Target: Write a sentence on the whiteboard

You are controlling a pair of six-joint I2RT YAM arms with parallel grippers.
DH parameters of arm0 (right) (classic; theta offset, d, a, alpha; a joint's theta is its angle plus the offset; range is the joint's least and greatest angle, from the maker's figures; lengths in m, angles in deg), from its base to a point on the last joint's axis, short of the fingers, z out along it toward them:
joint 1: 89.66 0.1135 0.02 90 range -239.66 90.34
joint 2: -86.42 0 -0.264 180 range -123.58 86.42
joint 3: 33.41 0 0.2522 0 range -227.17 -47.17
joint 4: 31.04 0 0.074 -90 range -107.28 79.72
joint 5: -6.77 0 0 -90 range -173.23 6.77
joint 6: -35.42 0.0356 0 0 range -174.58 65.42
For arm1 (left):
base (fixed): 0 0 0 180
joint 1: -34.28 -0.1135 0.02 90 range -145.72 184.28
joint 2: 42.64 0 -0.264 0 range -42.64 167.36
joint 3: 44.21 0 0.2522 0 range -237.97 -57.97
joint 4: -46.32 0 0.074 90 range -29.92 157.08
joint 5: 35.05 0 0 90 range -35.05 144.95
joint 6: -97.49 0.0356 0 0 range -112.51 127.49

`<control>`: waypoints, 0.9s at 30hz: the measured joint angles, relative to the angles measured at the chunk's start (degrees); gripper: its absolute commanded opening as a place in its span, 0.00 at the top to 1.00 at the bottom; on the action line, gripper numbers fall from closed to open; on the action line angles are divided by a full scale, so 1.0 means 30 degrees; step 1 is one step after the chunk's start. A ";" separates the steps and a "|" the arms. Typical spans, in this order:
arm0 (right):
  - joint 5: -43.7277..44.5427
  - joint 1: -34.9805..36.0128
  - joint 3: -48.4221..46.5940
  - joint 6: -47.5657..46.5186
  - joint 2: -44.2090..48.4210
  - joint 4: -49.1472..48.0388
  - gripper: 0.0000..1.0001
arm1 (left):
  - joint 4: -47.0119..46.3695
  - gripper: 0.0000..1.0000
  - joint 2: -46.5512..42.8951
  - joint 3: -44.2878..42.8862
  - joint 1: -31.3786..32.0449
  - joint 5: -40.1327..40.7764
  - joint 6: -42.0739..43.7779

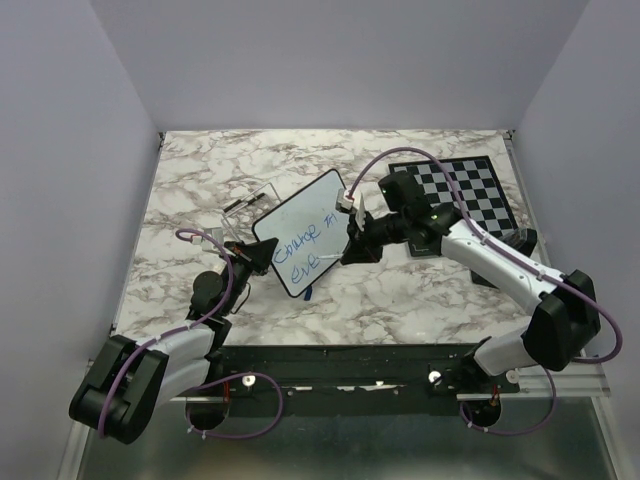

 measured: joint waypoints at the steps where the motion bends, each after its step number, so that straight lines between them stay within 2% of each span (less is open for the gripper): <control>1: -0.0284 -0.0066 0.0138 -0.0175 0.0204 -0.0007 1.00 | 0.0000 1.00 0.0000 0.0000 0.0000 -0.0007 0.0000; 11: -0.0729 -0.0882 0.0663 -0.0801 -0.0029 -0.0029 1.00 | -0.0022 1.00 0.0029 0.0000 0.0000 -0.0022 0.0000; 27: 0.1566 -0.0867 0.0714 -0.0087 -0.1749 -0.1501 1.00 | -0.0401 1.00 0.0532 0.0000 0.0000 -0.0073 -0.0328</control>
